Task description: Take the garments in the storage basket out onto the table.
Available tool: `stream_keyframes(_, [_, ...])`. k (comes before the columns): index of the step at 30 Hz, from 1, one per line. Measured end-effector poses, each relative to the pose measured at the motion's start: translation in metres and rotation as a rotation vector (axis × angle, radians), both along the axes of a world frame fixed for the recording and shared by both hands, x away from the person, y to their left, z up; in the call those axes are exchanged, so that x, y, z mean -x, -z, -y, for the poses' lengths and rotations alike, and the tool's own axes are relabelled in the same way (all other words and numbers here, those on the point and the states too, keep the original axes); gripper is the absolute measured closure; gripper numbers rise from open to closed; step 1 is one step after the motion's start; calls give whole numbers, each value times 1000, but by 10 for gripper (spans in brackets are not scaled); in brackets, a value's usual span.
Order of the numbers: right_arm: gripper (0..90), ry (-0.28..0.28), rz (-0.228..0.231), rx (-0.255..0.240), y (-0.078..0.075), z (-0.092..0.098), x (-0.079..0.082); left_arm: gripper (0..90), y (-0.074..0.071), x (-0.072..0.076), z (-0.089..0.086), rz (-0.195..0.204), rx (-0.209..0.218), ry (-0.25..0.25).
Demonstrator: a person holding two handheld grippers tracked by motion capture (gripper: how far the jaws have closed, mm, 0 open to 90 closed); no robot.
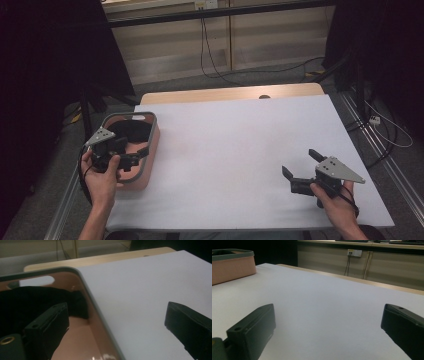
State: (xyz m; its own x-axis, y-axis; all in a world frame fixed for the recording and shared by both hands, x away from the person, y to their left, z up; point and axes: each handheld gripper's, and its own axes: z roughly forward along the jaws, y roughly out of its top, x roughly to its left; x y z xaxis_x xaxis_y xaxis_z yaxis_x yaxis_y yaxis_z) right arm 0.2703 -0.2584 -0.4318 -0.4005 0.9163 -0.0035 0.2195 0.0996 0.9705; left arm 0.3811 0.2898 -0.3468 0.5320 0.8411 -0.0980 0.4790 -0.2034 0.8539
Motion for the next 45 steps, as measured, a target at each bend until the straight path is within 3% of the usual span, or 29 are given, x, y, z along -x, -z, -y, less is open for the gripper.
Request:
stream_keyframes(2, [0, 0, -1, 2, 0, 0, 0, 57, 0, -4, -4, 16, -23, -43])
stream_keyframes(6, [0, -1, -4, 4, 0, -1, 0, 50, 0, -11, -13, -15, 8, -56])
stream_keyframes(8, [0, -1, -6, 4, 0, -1, 0, 47, 0, -15, -18, -26, -10, -74])
stream_keyframes(12, [0, -2, -6, 4, 0, -1, 0, 47, 1, -26, -27, -64, -6, -86])
stream_keyframes(15, [0, 0, -7, 5, 0, -1, 0, 53, 2, -34, -31, -54, -43, -118])
stream_keyframes(17, [0, -2, -6, 7, 0, -1, 0, 88, 2, -40, -34, -77, -21, -148])
stream_keyframes(18, [0, -2, -6, 7, 0, -1, 0, 88, 2, -42, -35, -83, -32, -151])
stream_keyframes(20, [0, -5, -7, 6, 0, -1, 0, 90, 3, -49, -38, -65, -18, -189])
stream_keyframes(24, [0, -9, -7, 12, 1, -1, 0, 100, 2, -56, -39, -103, -24, -170])
stream_keyframes(25, [0, -8, -7, 12, 1, -1, -1, 161, 1, -58, -39, -119, -29, -168])
stream_keyframes(28, [0, -9, -9, 11, 1, -1, -1, 175, 0, -65, -37, -91, -44, -167])
stream_keyframes(29, [0, -9, -12, 8, 1, -2, -1, 170, -1, -71, -36, -119, -41, -180])
stream_keyframes(31, [0, -12, -15, 10, 1, -2, -1, 170, -1, -74, -36, -120, -53, -182])
stream_keyframes(33, [0, -14, -15, 11, 1, -3, -1, 170, -1, -80, -36, -153, -62, -200])
stream_keyframes(36, [0, -14, -16, 10, 1, -3, -1, 170, 2, -88, -39, -189, -115, -214])
stream_keyframes(41, [0, -18, -16, 13, 1, -3, -1, 120, 9, -100, -49, -265, -158, -226])
stream_keyframes(45, [0, -22, -15, 14, 1, -3, -1, 127, 16, -106, -55, -289, -183, -257])
